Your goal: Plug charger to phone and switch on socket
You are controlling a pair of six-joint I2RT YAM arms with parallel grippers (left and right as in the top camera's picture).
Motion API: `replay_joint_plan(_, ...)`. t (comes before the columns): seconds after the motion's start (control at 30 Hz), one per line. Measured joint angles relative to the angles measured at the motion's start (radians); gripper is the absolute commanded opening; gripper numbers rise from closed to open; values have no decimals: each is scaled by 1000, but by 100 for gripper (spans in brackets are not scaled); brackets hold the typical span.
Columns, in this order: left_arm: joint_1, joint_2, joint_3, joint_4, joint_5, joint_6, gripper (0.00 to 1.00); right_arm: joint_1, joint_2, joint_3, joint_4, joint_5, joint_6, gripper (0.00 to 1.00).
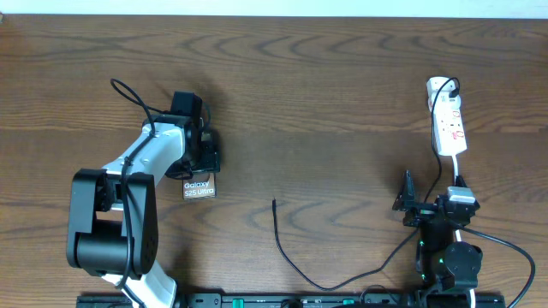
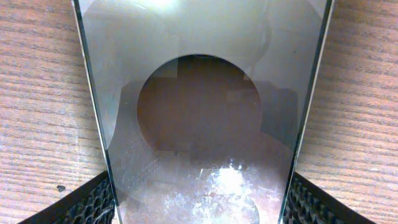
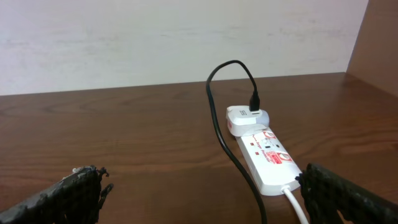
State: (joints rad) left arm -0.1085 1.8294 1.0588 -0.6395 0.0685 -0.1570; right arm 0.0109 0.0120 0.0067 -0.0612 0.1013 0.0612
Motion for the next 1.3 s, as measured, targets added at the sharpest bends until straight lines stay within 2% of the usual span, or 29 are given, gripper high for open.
replay_joint_plan(0.17,0,0,0,0,0,0,19,0,0,0,0,0,0,99)
replay_joint_plan(0.2,0,0,0,0,0,0,10,0,0,0,0,0,0,99)
replay_joint_plan(0.23,0,0,0,0,0,0,8,0,0,0,0,0,0,99)
replay_joint_plan(0.93,0,0,3,-3,0,0,7,0,0,0,0,0,0,99)
replay_joint_plan(1.3,0,35,126,-115,16,5,7,0,0,0,0,0,0,99)
